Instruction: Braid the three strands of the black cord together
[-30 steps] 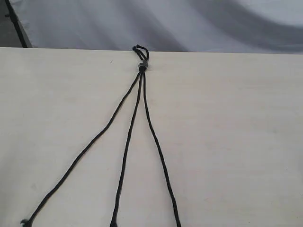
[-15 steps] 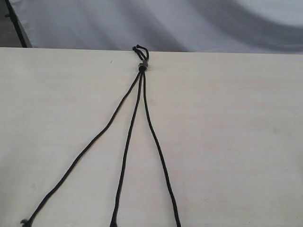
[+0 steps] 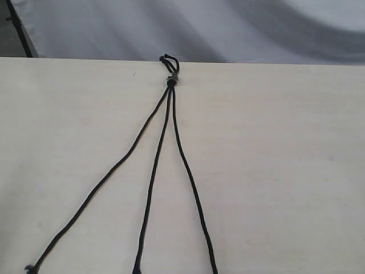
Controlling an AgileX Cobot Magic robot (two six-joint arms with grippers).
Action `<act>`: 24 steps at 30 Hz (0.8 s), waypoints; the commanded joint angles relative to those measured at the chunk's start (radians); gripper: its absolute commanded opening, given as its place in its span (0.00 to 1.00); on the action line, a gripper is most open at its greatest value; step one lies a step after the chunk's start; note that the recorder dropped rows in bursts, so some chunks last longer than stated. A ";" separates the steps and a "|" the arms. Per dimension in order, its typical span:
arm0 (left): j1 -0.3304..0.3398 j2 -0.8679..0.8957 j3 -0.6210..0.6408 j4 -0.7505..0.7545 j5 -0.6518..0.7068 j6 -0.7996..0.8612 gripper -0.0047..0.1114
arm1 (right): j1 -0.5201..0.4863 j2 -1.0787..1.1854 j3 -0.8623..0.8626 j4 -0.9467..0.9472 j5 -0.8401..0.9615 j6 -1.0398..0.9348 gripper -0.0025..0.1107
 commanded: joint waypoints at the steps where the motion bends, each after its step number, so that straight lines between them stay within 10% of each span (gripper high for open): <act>1: -0.002 0.001 -0.005 -0.001 -0.321 -0.204 0.04 | -0.005 -0.006 0.003 -0.011 -0.134 0.094 0.03; 4: -0.002 0.001 -0.017 0.151 -0.518 -0.166 0.04 | -0.005 -0.006 -0.079 -0.149 -0.110 0.100 0.03; 12: -0.002 0.333 -0.366 0.297 -0.023 -0.107 0.04 | 0.029 0.398 -0.384 -0.206 0.271 0.116 0.03; 24: -0.002 0.840 -0.453 0.296 0.233 0.008 0.04 | 0.642 1.216 -0.716 -0.156 0.403 -0.036 0.08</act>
